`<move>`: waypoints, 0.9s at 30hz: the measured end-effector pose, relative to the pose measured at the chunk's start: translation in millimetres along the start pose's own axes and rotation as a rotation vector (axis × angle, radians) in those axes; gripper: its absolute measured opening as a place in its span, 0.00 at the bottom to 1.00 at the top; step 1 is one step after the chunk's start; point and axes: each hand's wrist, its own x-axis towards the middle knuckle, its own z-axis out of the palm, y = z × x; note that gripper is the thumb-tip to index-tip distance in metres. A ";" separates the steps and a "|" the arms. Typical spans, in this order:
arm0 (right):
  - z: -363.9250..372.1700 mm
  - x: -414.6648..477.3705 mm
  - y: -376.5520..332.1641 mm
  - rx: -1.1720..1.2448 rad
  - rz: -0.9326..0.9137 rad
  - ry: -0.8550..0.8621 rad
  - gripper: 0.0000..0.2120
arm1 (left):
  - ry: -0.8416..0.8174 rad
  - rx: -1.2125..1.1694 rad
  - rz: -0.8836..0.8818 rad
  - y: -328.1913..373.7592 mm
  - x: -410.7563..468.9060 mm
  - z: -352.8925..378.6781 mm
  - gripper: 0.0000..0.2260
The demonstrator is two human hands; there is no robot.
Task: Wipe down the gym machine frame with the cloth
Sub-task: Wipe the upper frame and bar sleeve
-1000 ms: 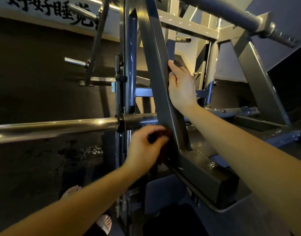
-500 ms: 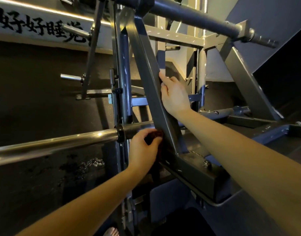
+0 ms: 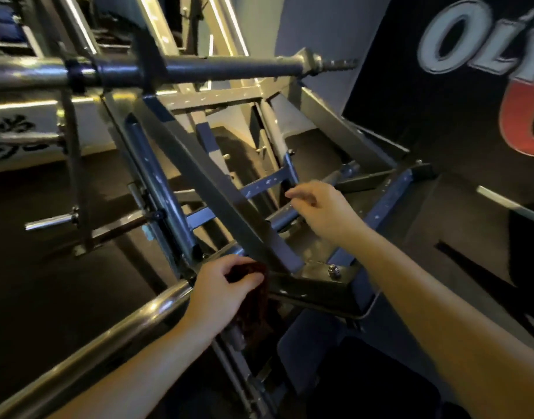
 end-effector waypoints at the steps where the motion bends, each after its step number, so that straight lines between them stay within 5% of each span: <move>1: -3.5 -13.9 3.0 0.053 0.046 0.064 0.11 | -0.015 -0.005 0.029 10.5 2.8 -3.2 0.08; 11: -11.4 -128.8 -9.6 0.321 0.140 0.551 0.09 | -0.113 -0.061 0.322 86.0 20.2 30.3 0.10; 27: -75.9 -131.4 58.7 0.856 0.076 0.519 0.08 | -0.456 -0.012 0.358 129.7 32.7 150.4 0.20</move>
